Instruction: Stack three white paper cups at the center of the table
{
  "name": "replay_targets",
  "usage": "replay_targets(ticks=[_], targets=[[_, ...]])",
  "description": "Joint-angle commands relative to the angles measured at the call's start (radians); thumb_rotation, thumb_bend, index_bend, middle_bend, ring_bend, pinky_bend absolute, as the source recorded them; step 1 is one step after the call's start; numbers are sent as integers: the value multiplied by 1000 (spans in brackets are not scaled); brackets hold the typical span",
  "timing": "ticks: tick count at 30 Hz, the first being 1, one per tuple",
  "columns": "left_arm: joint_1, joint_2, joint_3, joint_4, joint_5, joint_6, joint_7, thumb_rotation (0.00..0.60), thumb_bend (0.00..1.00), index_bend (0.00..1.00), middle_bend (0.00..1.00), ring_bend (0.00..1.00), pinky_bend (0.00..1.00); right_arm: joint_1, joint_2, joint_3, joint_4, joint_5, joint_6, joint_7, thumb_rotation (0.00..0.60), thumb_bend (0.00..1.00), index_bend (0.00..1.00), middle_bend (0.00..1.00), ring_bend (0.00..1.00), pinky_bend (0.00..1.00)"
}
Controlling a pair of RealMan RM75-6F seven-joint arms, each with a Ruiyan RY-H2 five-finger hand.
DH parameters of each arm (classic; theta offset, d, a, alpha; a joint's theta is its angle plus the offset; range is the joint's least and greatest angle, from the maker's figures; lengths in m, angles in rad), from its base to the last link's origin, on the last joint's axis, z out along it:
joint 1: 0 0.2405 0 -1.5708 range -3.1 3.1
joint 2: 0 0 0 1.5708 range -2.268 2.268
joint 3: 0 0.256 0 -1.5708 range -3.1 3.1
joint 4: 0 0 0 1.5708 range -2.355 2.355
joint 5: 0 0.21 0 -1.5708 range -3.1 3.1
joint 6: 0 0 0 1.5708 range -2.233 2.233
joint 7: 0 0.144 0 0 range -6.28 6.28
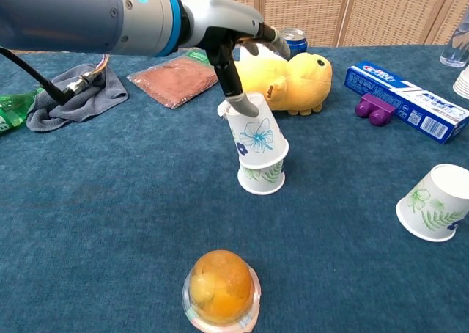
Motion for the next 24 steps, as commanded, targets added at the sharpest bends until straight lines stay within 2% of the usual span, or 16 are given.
replay_targets(ticks=[1,5,11,24], targets=[[33,26,1,-26,53,12,-24,600,295,76,0,0,271,0,0,0,-1,-1,0,-1,600,322,119,36,0,20],[55,54,13,-42,94,38,-14,600,296,77,0,0,271,-1,-1,0,-4,-2,3,-6,600,321,119,36,0,21],[70,65,19,-36,99,49,3,600,295,77,0,0,270,2,-6,-3,-5,-3,0,-18,600,322,119,37,0,21],[36,-37,4,33,63,46,66,600,295,77,0,0,270,1,-3,0,-3,4,-1,-6,600,323,118,36,0,21]])
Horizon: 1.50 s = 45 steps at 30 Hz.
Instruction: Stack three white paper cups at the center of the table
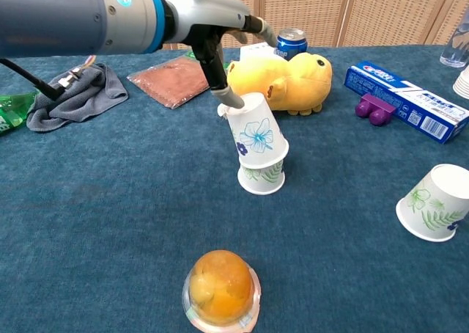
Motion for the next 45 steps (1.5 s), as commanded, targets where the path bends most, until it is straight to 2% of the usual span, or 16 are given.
replay_targets(ticks=[1,11,16,20,27,36,41,45], targets=[[-12,-24,-9,13,-15,6,16,600,295,77,0,0,270,-2,3,1,-1,-1,2,7,600,322,118,36,0,21],[-19,-47,-36,-4,-13,28,39,600,296,77,0,0,270,-4,8,-1,0,-7,4,21,600,321,119,36,0,21],[24,49,-39,-114,46,52,20,600,295,67,0,0,269,-5,8,-4,5,-5,0,22,600,321,119,37,0,21],[93,178,-9,-235,122,61,-13,600,294,47,0,0,265,0,4,-4,6,-3,-8,13,600,322,118,37,0,20],[283,443,105,-402,366,79,-115,600,291,25,0,0,200,3,-6,-8,5,-3,-11,-17,600,323,119,37,0,23],[565,713,261,-437,775,111,-351,600,290,19,0,0,164,13,-22,-34,-13,-31,-37,-40,600,322,120,36,0,45],[699,785,326,-415,980,170,-458,600,290,17,0,0,157,40,-8,-63,-30,-70,-101,-61,600,324,122,37,0,68],[803,802,368,-372,1108,236,-537,600,290,15,0,0,151,78,39,-83,-94,-87,-195,-13,600,324,122,37,0,98]])
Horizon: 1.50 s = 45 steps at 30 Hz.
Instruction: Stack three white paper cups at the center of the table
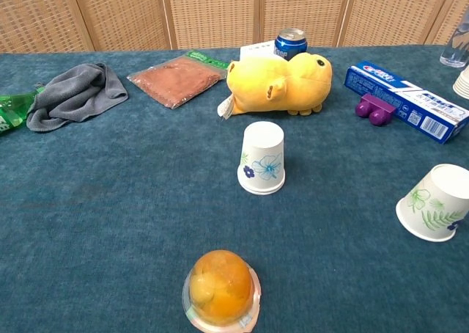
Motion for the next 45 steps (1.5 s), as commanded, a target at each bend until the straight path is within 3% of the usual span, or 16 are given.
replay_targets(ticks=[1,6,13,23,38,45], targets=[[131,42,67,50,144,88,-107,600,290,15,0,0,146,39,50,-25,-62,-22,-90,53,600,324,122,37,0,100],[231,24,88,131,213,164,-199,600,291,13,0,0,139,86,91,-55,-91,-45,-200,74,600,326,123,35,0,100],[314,-17,90,230,262,219,-337,600,290,12,0,0,140,132,49,-81,-79,-17,-301,-8,600,330,128,35,0,104],[393,-76,66,303,327,295,-326,600,291,15,0,0,130,192,-37,-100,-50,49,-406,-116,600,333,133,35,0,127],[411,-70,32,317,320,259,-353,600,291,16,0,0,130,265,-155,-69,-45,135,-438,-171,600,338,144,58,0,166],[418,-60,19,323,315,252,-375,600,291,16,0,0,130,275,-204,-78,-9,144,-440,-159,600,361,152,118,0,249]])
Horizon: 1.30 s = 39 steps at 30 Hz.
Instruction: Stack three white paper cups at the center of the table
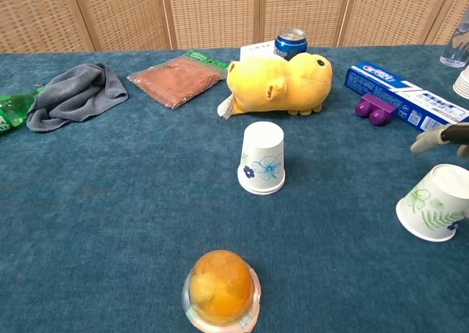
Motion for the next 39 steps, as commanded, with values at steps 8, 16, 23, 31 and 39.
replay_targets(ticks=[8,16,23,31,39], targets=[[9,7,-13,8,3,-9,-16,600,290,17,0,0,130,-1,-60,-19,66,-35,22,51,600,389,214,237,30,402],[12,7,-22,7,4,-23,-16,600,290,16,0,0,130,-9,-93,-28,131,-96,64,110,600,431,348,362,146,533],[14,7,-28,6,3,-34,-16,600,291,16,0,0,130,-13,-83,-34,125,-118,83,131,600,442,366,375,161,564],[16,8,-32,2,7,-47,-17,600,290,16,0,0,130,13,2,1,-13,-136,107,78,600,440,366,376,161,564],[19,11,-34,2,17,-50,-29,600,290,16,0,0,130,102,57,98,-175,-69,76,-57,600,438,366,375,161,564]])
